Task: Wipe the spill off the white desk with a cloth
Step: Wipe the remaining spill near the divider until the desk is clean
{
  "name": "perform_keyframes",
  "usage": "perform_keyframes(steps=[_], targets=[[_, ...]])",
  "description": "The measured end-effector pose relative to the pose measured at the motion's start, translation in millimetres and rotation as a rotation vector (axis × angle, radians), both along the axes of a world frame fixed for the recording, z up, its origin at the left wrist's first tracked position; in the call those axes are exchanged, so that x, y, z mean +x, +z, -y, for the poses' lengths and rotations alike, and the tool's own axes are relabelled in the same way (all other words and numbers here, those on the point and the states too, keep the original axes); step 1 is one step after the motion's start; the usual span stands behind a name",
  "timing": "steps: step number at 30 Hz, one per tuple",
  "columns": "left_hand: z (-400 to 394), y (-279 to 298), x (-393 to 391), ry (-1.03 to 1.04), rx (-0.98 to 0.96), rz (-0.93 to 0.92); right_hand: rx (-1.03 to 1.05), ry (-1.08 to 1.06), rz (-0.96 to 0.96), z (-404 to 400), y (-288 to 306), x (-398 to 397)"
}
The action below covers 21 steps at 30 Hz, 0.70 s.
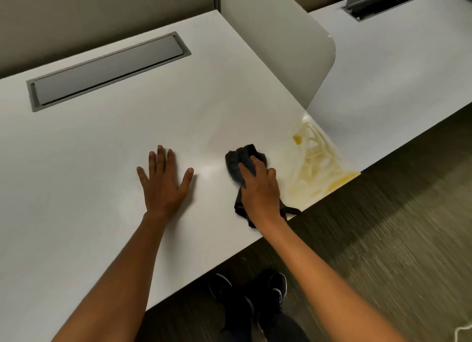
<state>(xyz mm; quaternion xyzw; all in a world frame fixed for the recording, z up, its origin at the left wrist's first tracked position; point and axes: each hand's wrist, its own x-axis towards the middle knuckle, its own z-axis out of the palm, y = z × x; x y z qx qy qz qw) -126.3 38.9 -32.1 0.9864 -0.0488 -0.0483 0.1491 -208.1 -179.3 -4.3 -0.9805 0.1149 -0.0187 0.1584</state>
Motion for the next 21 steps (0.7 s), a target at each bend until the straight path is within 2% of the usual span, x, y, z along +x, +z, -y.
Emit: perform_keyframes(steps=[4, 7, 9, 16, 21], targets=[[1, 3, -2, 0.014, -0.015, 0.008, -0.019, 0.157, -0.044, -21, -4, -49], [5, 7, -9, 0.027, -0.057, 0.015, -0.03, 0.188, -0.09, 1, -2, -66], [9, 8, -20, 0.016, -0.045, 0.011, -0.05, 0.139, -0.117, 26, -1, -68], [29, 8, -44, 0.038, -0.009, -0.002, -0.068, -0.16, -0.023, 154, 7, -36], [35, 5, -50, 0.048, 0.06, 0.004, -0.045, -0.112, -0.003, 194, 7, 18]])
